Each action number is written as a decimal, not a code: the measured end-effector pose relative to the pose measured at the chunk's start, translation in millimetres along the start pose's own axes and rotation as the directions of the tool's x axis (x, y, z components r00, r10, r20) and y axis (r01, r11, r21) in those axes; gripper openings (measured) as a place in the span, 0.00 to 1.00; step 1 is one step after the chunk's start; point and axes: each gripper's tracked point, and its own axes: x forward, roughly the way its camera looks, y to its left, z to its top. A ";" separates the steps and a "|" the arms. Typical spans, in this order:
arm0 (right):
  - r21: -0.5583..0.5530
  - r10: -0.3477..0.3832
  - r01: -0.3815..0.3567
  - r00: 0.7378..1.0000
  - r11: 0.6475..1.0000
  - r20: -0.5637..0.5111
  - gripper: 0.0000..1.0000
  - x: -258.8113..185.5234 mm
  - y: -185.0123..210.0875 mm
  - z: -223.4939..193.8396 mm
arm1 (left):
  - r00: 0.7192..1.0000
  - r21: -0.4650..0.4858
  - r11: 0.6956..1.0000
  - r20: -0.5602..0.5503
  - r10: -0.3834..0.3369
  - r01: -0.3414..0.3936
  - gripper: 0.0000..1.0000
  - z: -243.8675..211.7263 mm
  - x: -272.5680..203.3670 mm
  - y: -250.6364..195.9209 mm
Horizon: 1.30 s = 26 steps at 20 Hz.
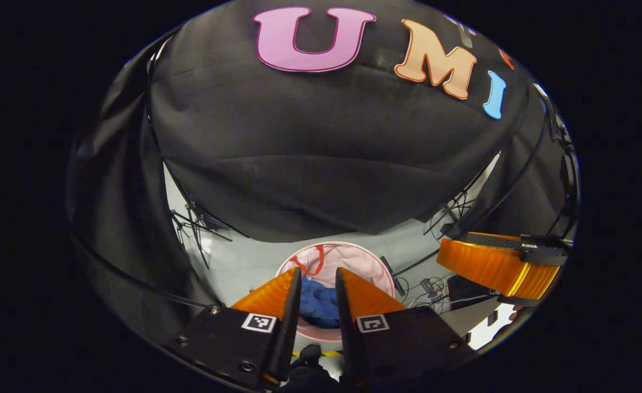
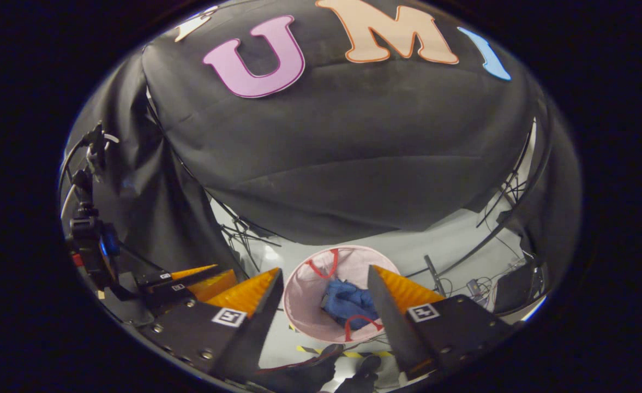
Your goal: Grasp the clothes on the hanger with both hands and then place them into the laundry hamper below.
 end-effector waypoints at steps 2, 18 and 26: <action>0.013 0.005 -0.005 1.000 1.000 0.003 0.99 -11.6 -2.5 -6.2 | 0.999 0.012 0.999 -0.012 0.031 -0.031 0.43 -10.0 -4.2 7.4; -0.015 -0.008 0.011 0.988 1.000 0.154 0.99 -135.3 -40.5 -49.5 | 0.986 0.064 0.986 0.083 0.146 -0.152 1.00 -56.0 -88.9 -12.0; -0.031 -0.032 0.043 0.951 0.999 0.308 0.99 -228.3 -23.8 -50.9 | 0.971 0.059 0.993 0.223 0.084 -0.099 1.00 -44.8 -172.8 -28.9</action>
